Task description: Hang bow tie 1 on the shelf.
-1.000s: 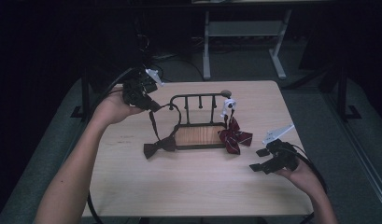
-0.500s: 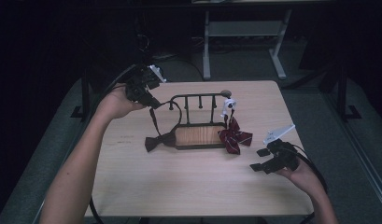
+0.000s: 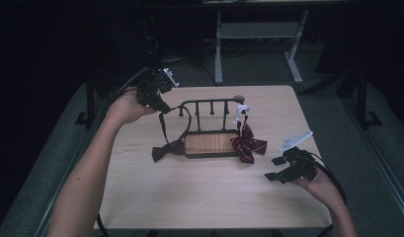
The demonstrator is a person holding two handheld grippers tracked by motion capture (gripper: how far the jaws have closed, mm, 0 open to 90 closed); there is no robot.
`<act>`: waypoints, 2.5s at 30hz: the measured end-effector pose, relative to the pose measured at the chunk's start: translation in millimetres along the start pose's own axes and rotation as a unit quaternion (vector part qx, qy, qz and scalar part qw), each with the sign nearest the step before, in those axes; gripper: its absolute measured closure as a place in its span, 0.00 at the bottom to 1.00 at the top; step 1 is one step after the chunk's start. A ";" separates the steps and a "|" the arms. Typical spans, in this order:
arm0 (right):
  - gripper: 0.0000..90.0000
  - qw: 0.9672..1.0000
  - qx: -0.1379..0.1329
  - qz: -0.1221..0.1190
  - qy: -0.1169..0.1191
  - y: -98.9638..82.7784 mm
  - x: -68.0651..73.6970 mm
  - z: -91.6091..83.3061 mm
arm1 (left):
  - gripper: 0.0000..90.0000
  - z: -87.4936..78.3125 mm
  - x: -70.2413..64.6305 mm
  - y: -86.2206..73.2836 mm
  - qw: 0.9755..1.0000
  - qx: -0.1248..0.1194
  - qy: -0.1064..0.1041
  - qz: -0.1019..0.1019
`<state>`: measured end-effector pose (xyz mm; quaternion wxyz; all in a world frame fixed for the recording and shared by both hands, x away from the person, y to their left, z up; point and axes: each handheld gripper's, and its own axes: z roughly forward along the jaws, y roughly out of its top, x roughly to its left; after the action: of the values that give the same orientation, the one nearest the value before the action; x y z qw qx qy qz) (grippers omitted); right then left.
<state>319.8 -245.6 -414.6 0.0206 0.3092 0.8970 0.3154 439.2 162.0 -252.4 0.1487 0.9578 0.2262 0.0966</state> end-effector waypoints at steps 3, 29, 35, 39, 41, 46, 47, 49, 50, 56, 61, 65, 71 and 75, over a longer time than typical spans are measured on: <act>0.35 1.000 0.001 0.000 0.000 0.1 0.3 0.2 | 0.97 3.1 -1.1 0.2 1.000 0.008 -0.002 -0.002; 0.34 1.000 0.002 0.004 -0.009 -0.2 1.6 1.3 | 0.86 11.1 1.8 -40.5 0.999 -0.012 -0.010 -0.029; 0.34 1.000 0.001 0.007 -0.012 -2.2 -0.9 -0.1 | 0.85 12.9 -0.4 -49.4 0.999 -0.012 -0.010 -0.029; 0.33 1.000 0.000 0.012 -0.013 -3.4 -1.6 -0.5 | 0.84 13.9 -1.8 -55.0 0.999 -0.017 -0.016 -0.032; 0.33 1.000 0.000 0.011 -0.014 -4.0 -2.3 -0.4 | 0.83 14.0 -3.7 -56.4 0.999 -0.018 -0.016 -0.032; 0.33 1.000 0.000 0.015 -0.014 -4.5 -2.7 -0.7 | 0.82 14.8 -7.5 -60.5 0.999 -0.026 -0.016 -0.031; 0.33 1.000 0.001 0.015 -0.014 -4.7 -2.8 -0.8 | 0.81 15.5 -7.7 -62.0 0.999 -0.025 -0.016 -0.029; 0.33 1.000 0.001 0.016 -0.015 -5.2 -2.9 -1.1 | 0.80 18.4 -8.5 -65.3 0.999 -0.026 -0.019 -0.031; 0.33 1.000 0.000 0.016 -0.015 -5.3 -2.9 -1.2 | 0.79 20.0 -8.9 -67.1 0.999 -0.026 -0.019 -0.032; 0.33 1.000 0.003 0.015 -0.017 -5.5 -3.0 -0.8 | 0.78 28.0 -10.3 -76.8 0.999 -0.028 -0.025 -0.036; 0.33 1.000 0.001 0.017 -0.017 -5.7 -3.3 -0.9 | 0.77 30.2 -12.8 -81.4 0.998 -0.036 -0.026 -0.039; 0.33 1.000 0.002 0.016 -0.017 -5.5 -2.9 -0.8 | 0.75 30.6 -15.2 -83.3 0.998 -0.036 -0.024 -0.036; 0.33 1.000 0.002 0.016 -0.017 -6.1 -3.6 -0.8 | 0.74 32.0 -20.5 -85.3 0.998 -0.042 -0.026 -0.034; 0.33 1.000 0.002 0.016 -0.017 -6.3 -3.7 -0.6 | 0.74 32.5 -22.3 -87.1 0.998 -0.044 -0.027 -0.032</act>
<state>319.3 -251.8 -418.3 0.0301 0.3291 0.8920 0.3084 392.6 218.2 -314.1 0.1997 0.9449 0.2480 0.0757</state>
